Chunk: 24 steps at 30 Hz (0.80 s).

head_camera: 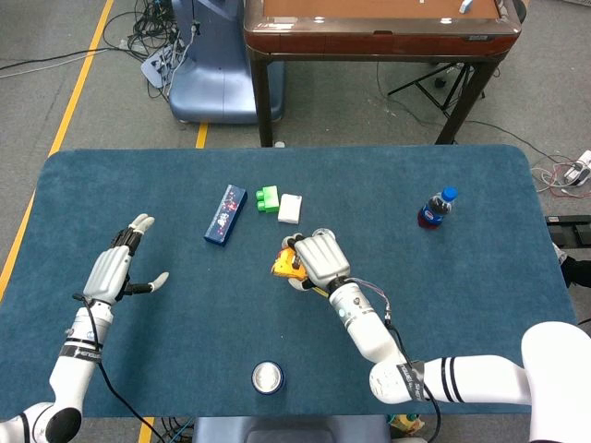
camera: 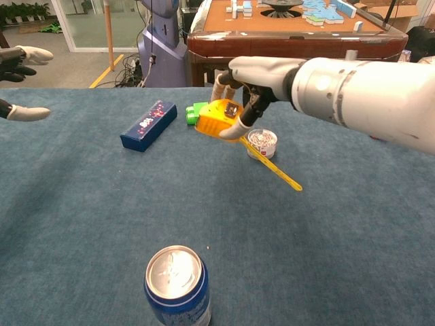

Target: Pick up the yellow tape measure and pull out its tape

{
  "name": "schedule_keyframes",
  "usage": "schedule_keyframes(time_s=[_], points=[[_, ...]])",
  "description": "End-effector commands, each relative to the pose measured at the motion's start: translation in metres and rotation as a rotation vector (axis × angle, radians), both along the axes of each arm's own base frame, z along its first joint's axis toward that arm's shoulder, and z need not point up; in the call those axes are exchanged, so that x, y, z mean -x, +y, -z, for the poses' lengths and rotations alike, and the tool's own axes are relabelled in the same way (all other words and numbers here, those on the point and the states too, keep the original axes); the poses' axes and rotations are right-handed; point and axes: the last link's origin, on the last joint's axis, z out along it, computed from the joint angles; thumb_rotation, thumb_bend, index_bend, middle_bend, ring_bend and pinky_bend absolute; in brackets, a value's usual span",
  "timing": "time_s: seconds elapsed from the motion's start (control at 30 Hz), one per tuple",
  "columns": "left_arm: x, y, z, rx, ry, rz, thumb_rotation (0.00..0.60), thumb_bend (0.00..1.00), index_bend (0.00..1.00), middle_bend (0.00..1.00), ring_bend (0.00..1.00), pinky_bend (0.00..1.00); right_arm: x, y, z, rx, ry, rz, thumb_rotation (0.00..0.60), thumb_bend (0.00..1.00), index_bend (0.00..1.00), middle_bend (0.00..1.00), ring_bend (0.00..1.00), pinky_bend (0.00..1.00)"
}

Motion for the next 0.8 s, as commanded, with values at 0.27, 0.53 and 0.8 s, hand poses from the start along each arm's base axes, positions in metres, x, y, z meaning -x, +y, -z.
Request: schedule_keyframes(time_s=[0.27,0.53,0.8], points=[[-0.026,0.014,0.026,0.072,-0.089,-0.009,0.6,0.23,0.0,0.0,0.0,0.0,-0.036,-0.007,0.016,0.014,-0.025,0.011,0.6,0.71,0.65,0.65,0.61,0.43],[-0.037,0.017,0.046,0.094,-0.106,-0.023,0.6,0.23,0.0,0.0,0.0,0.0,-0.046,-0.007,0.031,0.024,-0.05,0.038,0.6,0.73,0.66,0.66,0.61,0.43],[-0.047,0.018,0.058,0.08,-0.143,-0.027,0.6,0.23,0.0,0.0,0.0,0.0,-0.052,-0.007,0.043,0.022,-0.069,0.061,0.6,0.73,0.67,0.66,0.61,0.43]])
